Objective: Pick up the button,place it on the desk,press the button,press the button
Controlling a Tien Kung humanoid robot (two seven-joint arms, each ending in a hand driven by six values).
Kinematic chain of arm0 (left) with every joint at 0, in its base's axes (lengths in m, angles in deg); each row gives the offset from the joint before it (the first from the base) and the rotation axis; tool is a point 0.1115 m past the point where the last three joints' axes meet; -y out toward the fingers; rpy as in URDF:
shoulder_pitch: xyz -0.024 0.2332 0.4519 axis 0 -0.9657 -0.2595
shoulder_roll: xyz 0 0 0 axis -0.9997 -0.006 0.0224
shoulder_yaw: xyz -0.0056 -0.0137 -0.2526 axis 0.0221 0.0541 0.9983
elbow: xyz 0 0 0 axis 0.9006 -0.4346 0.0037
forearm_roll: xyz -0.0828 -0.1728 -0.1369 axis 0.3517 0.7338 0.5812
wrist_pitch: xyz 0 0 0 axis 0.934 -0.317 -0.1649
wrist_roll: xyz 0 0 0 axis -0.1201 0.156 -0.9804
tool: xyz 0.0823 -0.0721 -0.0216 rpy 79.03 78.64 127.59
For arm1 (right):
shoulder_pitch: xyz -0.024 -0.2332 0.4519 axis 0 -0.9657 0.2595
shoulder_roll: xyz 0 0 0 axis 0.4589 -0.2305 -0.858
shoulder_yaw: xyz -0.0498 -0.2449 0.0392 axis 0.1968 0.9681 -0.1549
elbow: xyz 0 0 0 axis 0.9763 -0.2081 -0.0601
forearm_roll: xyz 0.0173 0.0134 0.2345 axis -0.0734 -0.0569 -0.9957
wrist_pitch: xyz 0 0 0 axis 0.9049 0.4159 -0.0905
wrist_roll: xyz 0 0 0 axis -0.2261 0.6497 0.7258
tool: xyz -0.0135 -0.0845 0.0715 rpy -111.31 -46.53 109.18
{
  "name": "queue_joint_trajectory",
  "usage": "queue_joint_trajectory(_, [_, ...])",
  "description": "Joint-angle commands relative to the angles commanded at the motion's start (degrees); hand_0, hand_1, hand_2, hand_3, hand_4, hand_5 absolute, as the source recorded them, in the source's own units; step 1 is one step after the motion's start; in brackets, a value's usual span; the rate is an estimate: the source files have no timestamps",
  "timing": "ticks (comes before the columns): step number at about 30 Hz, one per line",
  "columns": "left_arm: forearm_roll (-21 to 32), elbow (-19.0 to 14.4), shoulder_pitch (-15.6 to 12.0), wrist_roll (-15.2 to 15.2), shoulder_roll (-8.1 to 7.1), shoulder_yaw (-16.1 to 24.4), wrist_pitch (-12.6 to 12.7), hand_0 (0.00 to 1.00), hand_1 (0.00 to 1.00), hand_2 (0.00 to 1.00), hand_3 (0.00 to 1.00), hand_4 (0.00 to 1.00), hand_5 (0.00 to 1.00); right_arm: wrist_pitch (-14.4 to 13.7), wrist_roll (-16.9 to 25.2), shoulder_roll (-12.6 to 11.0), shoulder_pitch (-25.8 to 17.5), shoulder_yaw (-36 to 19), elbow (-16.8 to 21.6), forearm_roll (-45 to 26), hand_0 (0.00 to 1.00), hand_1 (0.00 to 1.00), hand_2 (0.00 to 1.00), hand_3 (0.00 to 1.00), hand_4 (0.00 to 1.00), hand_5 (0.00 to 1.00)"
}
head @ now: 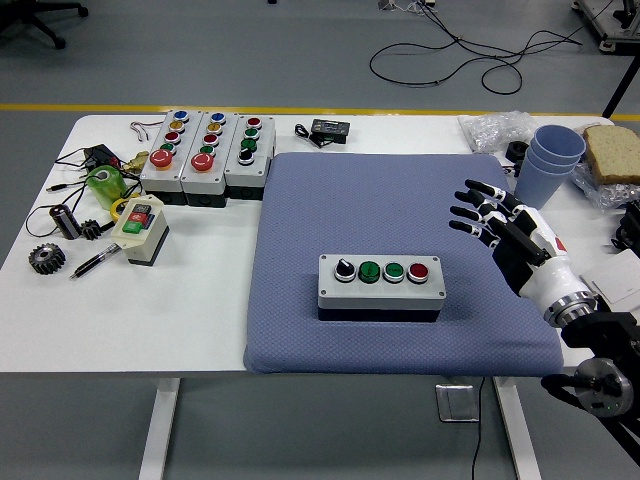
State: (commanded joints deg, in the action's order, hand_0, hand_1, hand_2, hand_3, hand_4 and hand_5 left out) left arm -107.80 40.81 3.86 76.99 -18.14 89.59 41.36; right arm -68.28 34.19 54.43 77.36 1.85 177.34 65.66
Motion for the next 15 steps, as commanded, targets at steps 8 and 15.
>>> queue_joint_trajectory(8, [-0.65, 0.0, -0.37, 0.09, 0.0, 0.28, -0.06, 0.594, 0.634, 0.67, 0.545, 0.349, 0.693, 0.0, -0.11, 0.3, -0.37, 0.04, -0.3, -0.06, 0.66, 0.613, 0.665, 0.648, 0.743, 0.283])
queue_joint_trajectory(15, [-0.39, 0.0, -0.5, 0.03, 0.0, 0.32, 0.03, 0.594, 0.634, 0.67, 0.544, 0.348, 0.693, 0.05, -0.06, 0.33, -0.29, -0.14, -0.34, -0.22, 0.659, 0.612, 0.665, 0.647, 0.744, 0.284])
